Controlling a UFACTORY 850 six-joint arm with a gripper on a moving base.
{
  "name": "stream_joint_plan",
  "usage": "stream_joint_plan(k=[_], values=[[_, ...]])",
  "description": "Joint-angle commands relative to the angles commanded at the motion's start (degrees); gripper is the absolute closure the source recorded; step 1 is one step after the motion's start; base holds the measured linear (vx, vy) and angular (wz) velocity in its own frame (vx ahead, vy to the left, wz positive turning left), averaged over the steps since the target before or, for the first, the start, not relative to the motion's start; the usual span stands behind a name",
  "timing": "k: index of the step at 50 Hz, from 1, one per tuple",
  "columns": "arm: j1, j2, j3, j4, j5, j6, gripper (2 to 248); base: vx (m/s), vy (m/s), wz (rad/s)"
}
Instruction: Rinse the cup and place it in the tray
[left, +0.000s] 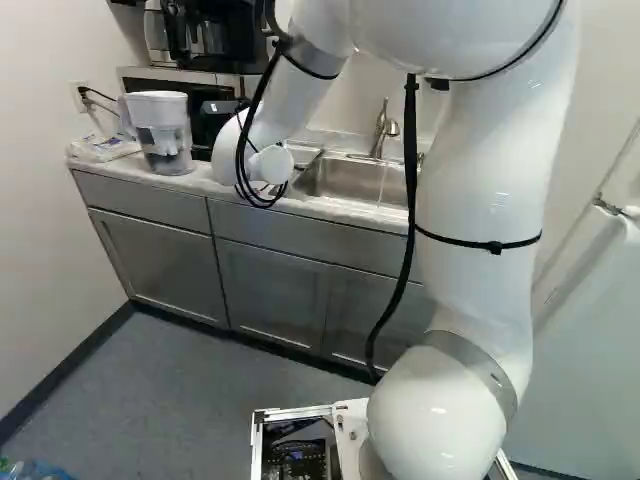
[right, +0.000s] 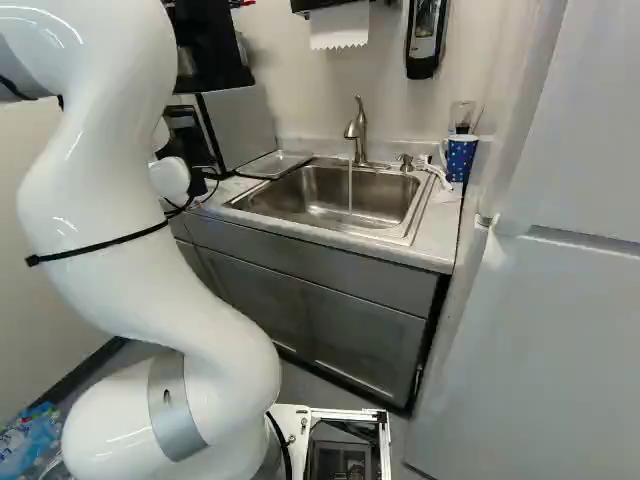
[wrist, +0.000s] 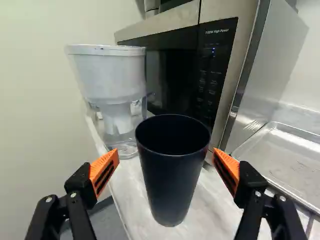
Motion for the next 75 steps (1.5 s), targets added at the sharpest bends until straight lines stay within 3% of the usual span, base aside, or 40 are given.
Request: stream_joint_plan(k=[57,58,62,63,68,69,73,74,75], values=[[0.1,0.6,0.7,0.0,-2.0,0.0,3,0.000,0.000,0.000],[0.1,0.6,0.7,0.0,-2.0,0.0,32,0.000,0.000,0.000],[0.1,0.6,0.7,0.0,-2.0,0.0,32,0.000,0.000,0.000],[0.1,0.6,0.7,0.0,-2.0,0.0,71,0.000,0.000,0.000],[0.1,0.6,0.7,0.0,-2.0,0.0,71,0.000,0.000,0.000],[0.1,0.6,0.7,0.0,-2.0,0.0,108,0.000,0.000,0.000],[0.1,0.6,0.7,0.0,-2.0,0.0,108,0.000,0.000,0.000],[0.1,0.6,0.7,0.0,-2.0,0.0,128,0.000,0.000,0.000],[0.1,0.6,0.7,0.0,-2.0,0.0,128,0.000,0.000,0.000]])
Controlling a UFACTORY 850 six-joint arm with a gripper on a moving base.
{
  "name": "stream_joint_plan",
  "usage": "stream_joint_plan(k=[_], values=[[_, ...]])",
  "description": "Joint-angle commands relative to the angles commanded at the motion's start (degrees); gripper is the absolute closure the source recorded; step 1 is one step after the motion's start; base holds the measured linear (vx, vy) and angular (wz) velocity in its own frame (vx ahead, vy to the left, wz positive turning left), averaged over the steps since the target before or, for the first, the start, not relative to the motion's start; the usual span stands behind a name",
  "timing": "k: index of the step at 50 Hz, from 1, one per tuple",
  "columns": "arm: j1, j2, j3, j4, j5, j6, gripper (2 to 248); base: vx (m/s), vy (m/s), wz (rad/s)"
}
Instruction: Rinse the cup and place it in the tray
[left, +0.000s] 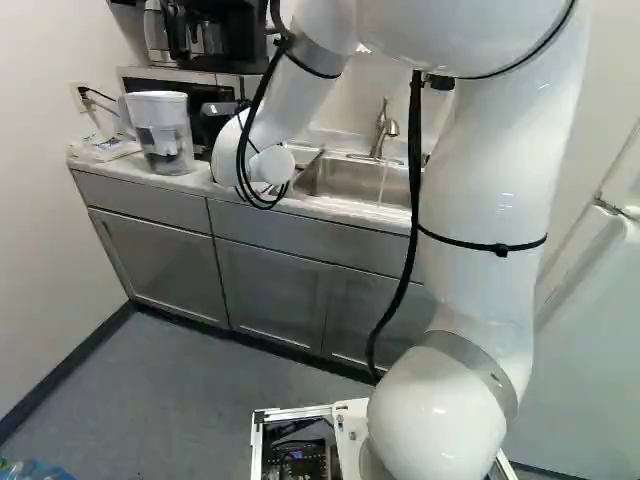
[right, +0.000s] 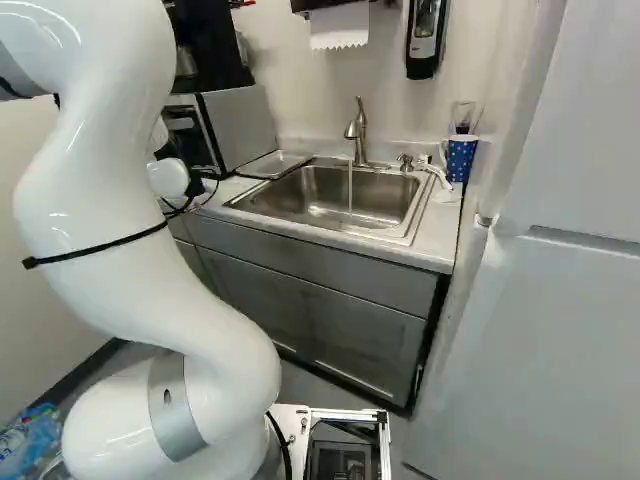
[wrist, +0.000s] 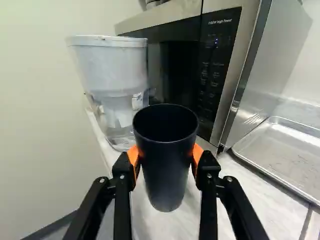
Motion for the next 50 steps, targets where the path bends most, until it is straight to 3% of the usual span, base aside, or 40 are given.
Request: stream_joint_plan(k=[30,50], values=[[-0.4,1.6,0.1,0.0,-0.2,0.0,128,0.000,0.000,0.000],[-1.8,4.8,1.2,0.0,-6.3,0.0,128,0.000,0.000,0.000]])
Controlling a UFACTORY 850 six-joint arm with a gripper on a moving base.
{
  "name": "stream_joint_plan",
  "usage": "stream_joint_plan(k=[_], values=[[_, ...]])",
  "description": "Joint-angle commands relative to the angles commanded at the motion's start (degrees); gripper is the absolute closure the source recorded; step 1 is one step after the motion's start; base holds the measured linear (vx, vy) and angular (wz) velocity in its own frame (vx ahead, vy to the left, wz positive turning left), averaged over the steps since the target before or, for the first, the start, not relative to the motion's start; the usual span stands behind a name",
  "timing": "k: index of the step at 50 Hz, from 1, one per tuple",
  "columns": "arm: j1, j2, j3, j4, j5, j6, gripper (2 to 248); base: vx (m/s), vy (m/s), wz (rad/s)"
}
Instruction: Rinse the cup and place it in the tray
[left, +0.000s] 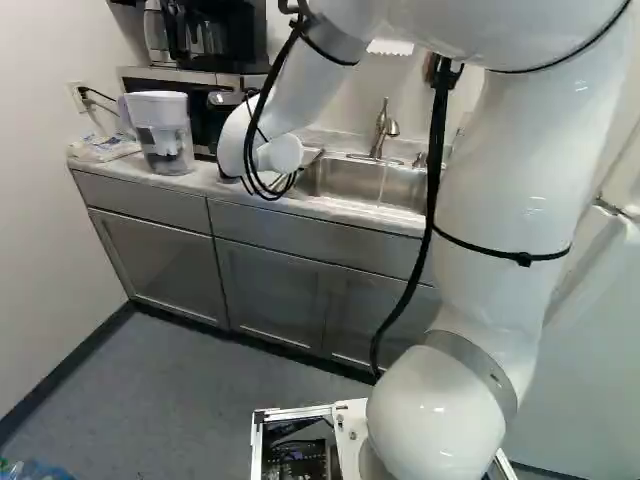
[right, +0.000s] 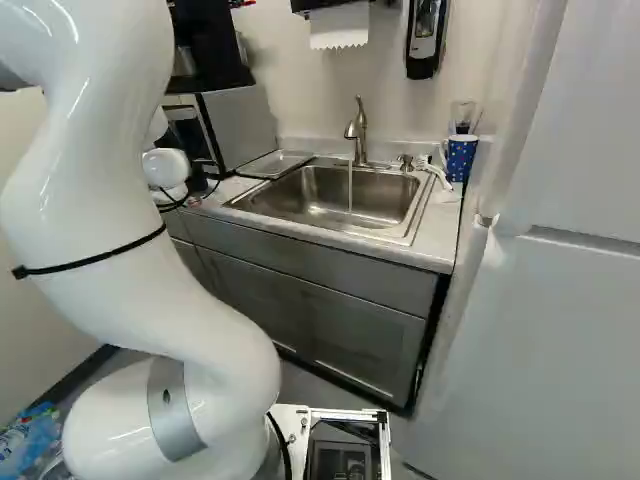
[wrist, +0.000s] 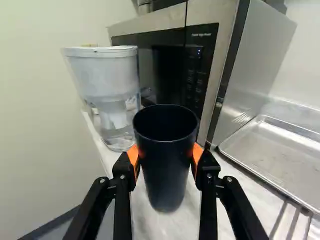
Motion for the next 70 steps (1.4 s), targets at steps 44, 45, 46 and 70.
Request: stream_joint_plan(k=[44,45,46,70], values=[[-5.4,8.7,3.7,0.0,-7.9,0.0,128,0.000,0.000,0.000],[-5.6,8.9,3.8,0.0,-7.9,0.0,128,0.000,0.000,0.000],[-5.7,9.1,3.8,0.0,-8.0,0.0,128,0.000,0.000,0.000],[-9.6,12.6,6.2,0.0,-8.2,0.0,128,0.000,0.000,0.000]])
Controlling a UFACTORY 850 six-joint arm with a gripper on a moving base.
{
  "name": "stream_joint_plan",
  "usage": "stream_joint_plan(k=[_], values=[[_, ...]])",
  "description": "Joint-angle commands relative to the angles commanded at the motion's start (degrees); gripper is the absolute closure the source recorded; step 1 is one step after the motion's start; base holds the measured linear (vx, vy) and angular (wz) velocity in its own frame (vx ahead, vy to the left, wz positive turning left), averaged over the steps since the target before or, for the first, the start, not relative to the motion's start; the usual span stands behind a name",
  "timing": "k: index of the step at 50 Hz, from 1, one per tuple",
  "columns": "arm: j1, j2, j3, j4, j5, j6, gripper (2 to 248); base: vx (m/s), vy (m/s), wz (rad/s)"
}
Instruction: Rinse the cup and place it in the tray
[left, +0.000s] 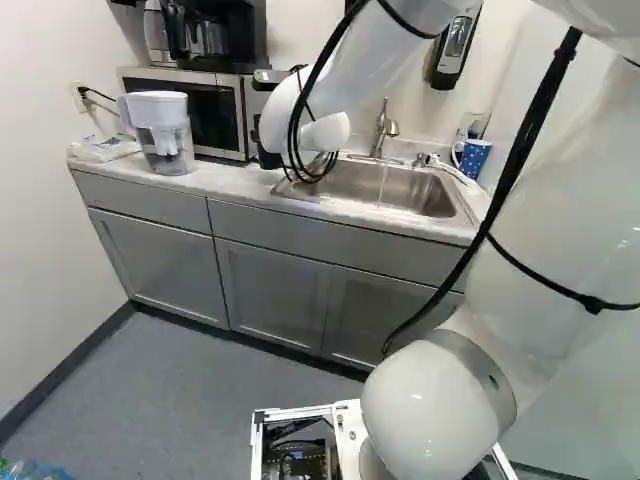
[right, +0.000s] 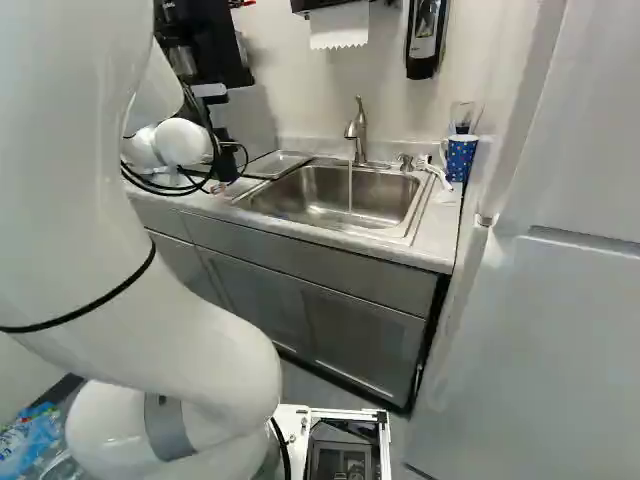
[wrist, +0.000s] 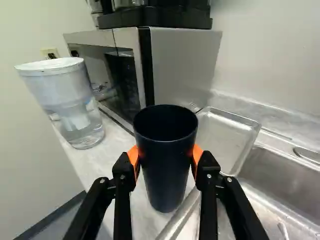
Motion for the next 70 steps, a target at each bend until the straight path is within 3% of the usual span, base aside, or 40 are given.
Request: stream_joint_plan(k=[70], values=[[-12.2,4.6,4.4,0.0,0.0,0.0,128,0.000,0.000,0.000]])
